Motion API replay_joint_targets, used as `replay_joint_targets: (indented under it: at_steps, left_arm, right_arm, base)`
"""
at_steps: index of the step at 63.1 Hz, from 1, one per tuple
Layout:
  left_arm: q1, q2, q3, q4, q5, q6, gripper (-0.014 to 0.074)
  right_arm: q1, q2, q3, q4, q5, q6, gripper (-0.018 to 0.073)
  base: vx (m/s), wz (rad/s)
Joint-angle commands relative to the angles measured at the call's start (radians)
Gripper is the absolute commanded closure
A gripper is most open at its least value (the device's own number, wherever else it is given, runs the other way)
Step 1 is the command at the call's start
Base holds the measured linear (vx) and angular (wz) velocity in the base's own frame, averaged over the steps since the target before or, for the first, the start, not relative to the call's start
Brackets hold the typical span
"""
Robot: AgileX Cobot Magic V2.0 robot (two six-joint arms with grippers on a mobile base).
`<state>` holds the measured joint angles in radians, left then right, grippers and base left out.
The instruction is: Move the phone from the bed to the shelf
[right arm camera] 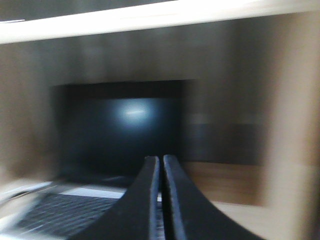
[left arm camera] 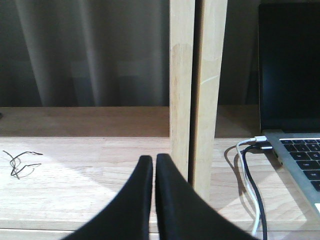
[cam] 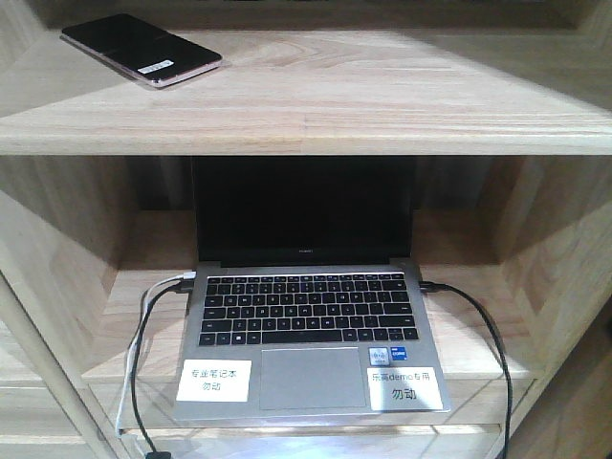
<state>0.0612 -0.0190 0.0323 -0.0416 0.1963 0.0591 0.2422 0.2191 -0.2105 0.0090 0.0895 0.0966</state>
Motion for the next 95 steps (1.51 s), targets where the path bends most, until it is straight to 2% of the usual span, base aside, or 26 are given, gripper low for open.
replay_joint_targets:
  at_steps: [1,12,25,41,48,95]
  left_arm:
    - [0.0,-0.008,0.007,-0.009,-0.07,0.0,0.0595]
    - [0.0,-0.008,0.007,-0.009,-0.07,0.0,0.0595]
    - [0.0,-0.008,0.007,-0.009,-0.07,0.0,0.0595]
    - [0.0,-0.008,0.007,-0.009,-0.07,0.0,0.0595]
    - [0.0,-0.008,0.007,-0.009,-0.07,0.0,0.0595]
    - [0.0,-0.008,0.007,-0.009,-0.07,0.0,0.0595]
  right_arm:
    - [-0.084,0.008,-0.027,-0.019,-0.051,-0.018,0.0564]
    - [-0.208,-0.002,0.02,-0.019,-0.04,-0.031,0.0564]
    - [-0.273,-0.114,0.107,-0.018,-0.043,-0.031,0.0564]
    - [-0.28,-0.242,0.251,-0.018,-0.076,-0.034,0.0564]
    - [-0.279,-0.24,0.248,-0.021,-0.027,-0.057,0.0564]
    - [-0.279,-0.24,0.248,-0.021,-0.027,-0.068,0.0564]
  base:
    - [0.0,0.0]
    - [0.0,0.0]
    - [0.0,0.0]
    - [0.0,0.0]
    - [0.0,0.0]
    - [0.0,0.0]
